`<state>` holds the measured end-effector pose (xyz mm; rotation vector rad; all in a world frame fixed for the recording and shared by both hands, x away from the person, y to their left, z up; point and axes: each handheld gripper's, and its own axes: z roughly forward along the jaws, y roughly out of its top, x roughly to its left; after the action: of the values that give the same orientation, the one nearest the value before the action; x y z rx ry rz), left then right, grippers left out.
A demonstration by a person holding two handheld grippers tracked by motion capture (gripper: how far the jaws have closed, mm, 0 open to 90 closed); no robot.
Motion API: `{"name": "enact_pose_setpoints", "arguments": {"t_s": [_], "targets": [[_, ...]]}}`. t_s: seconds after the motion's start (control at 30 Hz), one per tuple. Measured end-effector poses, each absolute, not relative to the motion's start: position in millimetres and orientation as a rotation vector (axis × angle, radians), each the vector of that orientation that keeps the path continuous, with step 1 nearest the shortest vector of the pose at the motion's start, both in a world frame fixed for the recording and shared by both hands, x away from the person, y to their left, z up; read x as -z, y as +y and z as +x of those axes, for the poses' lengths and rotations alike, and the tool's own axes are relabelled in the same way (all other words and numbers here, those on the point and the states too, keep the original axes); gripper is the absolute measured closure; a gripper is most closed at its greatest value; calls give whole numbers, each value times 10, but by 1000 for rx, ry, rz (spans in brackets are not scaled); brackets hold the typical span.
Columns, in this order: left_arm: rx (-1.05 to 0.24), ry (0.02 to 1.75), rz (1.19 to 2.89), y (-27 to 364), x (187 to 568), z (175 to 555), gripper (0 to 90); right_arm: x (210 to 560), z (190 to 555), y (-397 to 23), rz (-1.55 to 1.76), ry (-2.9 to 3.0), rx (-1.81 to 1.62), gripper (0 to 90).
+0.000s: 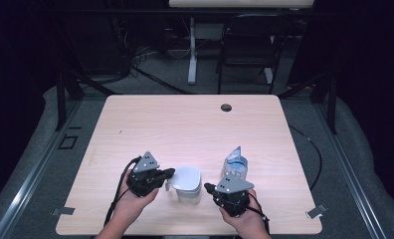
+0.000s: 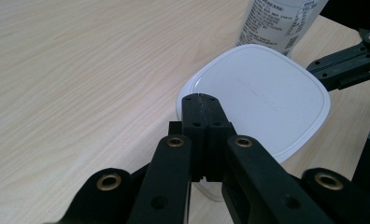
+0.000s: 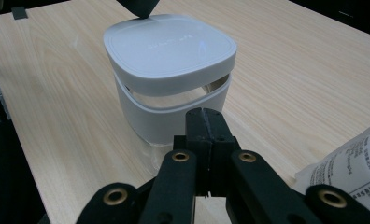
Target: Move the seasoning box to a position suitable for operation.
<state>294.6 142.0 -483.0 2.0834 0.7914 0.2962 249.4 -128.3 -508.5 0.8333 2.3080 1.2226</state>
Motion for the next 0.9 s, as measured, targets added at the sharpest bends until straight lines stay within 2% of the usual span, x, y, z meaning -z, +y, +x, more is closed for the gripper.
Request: {"name": "enact_pose_setpoints", "arguments": {"t_s": [0.9], "targets": [[-293, 794, 2081, 1424, 4833, 2947, 900, 5092, 2574, -1164, 816, 2315, -1224, 900]]}}
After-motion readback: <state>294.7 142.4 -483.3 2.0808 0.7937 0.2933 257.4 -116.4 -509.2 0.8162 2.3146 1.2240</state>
